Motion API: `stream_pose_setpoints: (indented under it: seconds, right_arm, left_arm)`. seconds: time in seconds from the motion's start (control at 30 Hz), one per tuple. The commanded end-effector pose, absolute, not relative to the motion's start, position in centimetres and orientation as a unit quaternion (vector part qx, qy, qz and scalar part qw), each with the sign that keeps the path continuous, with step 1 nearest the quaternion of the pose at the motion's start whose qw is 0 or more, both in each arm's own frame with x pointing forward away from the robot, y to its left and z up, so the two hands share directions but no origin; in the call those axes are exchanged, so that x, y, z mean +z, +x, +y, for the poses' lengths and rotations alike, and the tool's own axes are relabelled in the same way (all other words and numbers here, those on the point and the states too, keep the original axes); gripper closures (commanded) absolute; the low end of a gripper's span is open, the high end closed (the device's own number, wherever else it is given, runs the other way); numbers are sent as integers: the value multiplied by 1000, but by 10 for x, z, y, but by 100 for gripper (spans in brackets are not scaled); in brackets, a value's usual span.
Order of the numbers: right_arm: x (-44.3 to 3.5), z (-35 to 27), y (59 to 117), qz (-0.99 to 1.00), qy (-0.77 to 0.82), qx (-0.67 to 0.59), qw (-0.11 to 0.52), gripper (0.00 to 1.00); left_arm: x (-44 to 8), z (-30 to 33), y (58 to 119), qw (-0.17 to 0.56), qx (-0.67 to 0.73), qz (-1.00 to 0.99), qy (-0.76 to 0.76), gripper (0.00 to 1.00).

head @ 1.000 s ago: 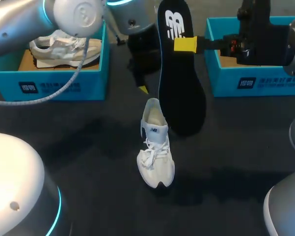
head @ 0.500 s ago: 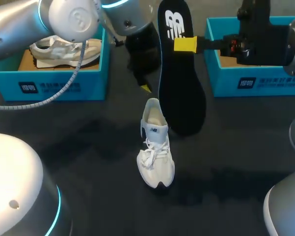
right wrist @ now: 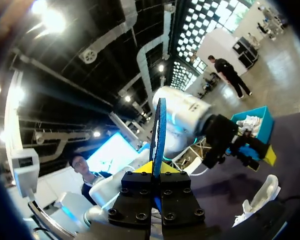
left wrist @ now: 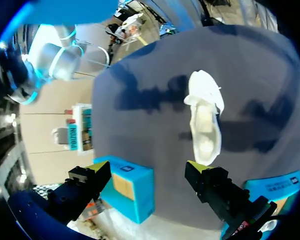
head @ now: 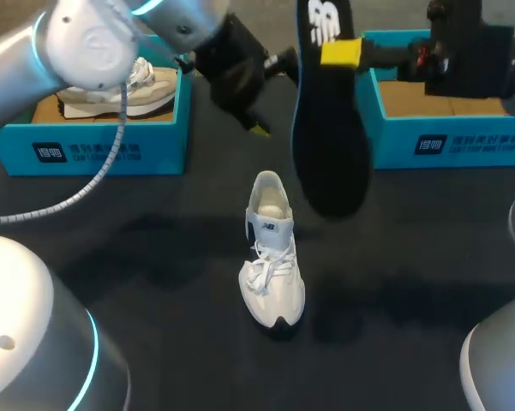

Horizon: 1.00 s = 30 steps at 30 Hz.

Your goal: Take the shoe out of the shoebox, open the shoe tongue, remove and reinsert the insole, then place the shoe into the shoebox

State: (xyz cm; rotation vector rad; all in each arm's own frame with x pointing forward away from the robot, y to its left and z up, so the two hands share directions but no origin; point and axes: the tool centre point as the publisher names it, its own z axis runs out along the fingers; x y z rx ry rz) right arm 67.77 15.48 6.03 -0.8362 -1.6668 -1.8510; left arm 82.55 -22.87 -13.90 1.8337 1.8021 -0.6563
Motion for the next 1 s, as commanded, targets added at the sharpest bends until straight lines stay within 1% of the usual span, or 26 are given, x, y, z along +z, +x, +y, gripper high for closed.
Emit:
stream_pose_setpoints:
  seconds: [0.03, 0.4, 0.63, 1.0]
  right_arm:
    - [70, 150, 709, -614, -331, -658, 285, 100]
    - [55, 134, 769, -566, -412, -631, 334, 100]
    - [37, 130, 808, -531, -465, -612, 357, 100]
    - [7, 120, 839, -497, -549, -556, 378, 100]
  left_arm:
    - [-126, -213, 820, 303, -287, 638, 647, 0]
    - [-97, -205, 816, 382, -332, 601, 619, 0]
    - [-86, -202, 812, 431, -356, 569, 603, 0]
    - [-71, -194, 802, 487, -392, 526, 576, 0]
